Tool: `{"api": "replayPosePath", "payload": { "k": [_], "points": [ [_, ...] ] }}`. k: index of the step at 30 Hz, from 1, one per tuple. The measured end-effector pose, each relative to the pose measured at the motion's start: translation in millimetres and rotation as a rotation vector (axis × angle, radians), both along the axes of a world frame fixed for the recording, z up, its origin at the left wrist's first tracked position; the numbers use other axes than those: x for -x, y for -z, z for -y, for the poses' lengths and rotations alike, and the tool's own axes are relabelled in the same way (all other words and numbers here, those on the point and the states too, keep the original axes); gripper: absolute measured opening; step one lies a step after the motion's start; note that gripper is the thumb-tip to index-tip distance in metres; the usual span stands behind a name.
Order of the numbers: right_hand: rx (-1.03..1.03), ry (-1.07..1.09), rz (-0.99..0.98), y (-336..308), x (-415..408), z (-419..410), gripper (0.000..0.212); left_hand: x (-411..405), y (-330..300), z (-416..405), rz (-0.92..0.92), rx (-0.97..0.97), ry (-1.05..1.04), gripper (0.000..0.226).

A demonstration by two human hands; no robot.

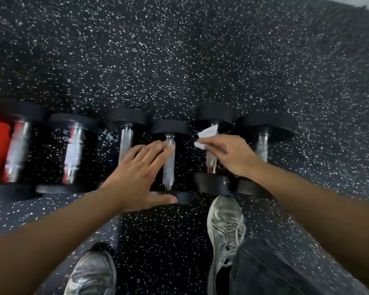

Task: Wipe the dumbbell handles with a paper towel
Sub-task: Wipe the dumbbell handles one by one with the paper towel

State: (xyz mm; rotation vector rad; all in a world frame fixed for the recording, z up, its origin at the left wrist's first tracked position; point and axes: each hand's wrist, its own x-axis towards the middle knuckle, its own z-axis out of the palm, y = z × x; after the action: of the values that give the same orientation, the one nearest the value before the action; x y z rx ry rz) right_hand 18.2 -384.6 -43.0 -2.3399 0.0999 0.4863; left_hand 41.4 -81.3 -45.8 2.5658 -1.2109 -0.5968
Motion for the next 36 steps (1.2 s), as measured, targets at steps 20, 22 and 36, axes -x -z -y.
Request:
{"api": "replayPosePath", "payload": {
  "k": [20, 22, 36],
  "points": [
    [0.217, -0.581, -0.122, 15.9, -0.6, 49.5, 0.035, 23.4, 1.9, 85.7, 0.082, -0.089, -0.225, 0.123],
    [0.148, -0.565, -0.119, 16.4, 3.2, 51.8, 0.035, 32.0, 10.7, 97.4, 0.102, -0.067, -0.242, 0.122],
    [0.128, -0.527, -0.084, 30.0, 8.8, 65.9, 0.033, 45.1, 22.2, 114.1, 0.128, -0.039, -0.483, 0.124]
  ]
}}
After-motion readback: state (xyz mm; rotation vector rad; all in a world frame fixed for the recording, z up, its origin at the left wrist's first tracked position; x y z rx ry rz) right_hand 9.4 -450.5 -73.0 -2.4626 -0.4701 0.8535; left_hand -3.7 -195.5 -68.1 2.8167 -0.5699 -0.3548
